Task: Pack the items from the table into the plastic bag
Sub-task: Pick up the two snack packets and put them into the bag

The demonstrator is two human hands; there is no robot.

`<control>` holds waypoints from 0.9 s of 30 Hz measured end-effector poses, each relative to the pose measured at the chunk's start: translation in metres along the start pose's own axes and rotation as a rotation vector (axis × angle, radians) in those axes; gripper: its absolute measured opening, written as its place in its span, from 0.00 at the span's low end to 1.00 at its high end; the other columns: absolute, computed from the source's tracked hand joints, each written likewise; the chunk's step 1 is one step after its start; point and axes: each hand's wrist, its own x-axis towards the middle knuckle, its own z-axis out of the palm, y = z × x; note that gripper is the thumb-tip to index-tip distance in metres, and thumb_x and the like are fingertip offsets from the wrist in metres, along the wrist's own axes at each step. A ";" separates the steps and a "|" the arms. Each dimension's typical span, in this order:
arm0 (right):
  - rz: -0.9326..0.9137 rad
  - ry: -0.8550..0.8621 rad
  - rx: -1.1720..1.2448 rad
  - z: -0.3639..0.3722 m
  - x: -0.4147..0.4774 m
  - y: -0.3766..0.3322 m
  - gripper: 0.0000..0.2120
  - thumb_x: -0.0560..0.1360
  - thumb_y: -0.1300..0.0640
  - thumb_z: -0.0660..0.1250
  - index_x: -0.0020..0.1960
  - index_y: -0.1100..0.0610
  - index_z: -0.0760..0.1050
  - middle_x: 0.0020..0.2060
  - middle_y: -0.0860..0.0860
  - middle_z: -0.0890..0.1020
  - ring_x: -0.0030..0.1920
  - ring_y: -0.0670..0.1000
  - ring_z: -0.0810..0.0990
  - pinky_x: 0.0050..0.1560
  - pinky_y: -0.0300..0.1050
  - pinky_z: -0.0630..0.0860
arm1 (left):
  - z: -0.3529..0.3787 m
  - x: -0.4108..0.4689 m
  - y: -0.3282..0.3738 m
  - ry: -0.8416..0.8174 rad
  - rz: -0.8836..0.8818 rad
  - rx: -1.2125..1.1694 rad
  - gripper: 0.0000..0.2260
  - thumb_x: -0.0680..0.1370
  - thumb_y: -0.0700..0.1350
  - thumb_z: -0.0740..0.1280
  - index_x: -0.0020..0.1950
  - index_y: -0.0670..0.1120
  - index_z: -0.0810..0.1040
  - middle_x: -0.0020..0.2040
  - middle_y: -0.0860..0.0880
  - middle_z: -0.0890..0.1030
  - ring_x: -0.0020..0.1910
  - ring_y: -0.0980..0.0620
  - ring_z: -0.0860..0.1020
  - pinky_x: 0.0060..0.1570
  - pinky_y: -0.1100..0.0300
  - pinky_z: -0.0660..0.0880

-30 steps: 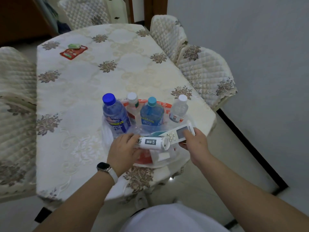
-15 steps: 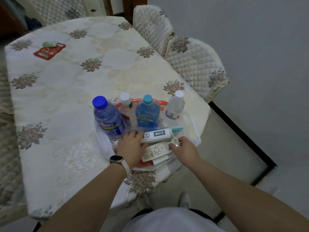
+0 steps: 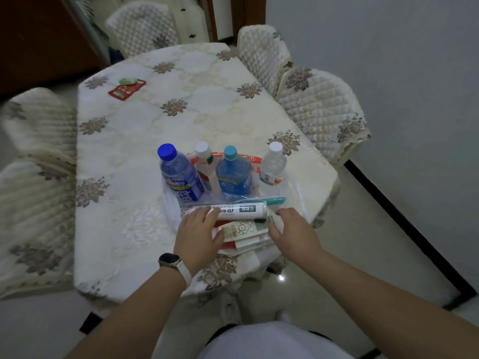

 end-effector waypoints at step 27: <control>-1.125 -0.133 -0.311 0.133 -0.100 -0.290 0.23 0.74 0.42 0.61 0.61 0.55 0.77 0.62 0.54 0.79 0.61 0.59 0.76 0.60 0.53 0.73 | -0.103 -0.285 -0.172 0.391 -0.526 0.166 0.19 0.74 0.51 0.66 0.63 0.46 0.77 0.63 0.43 0.77 0.62 0.41 0.74 0.60 0.46 0.69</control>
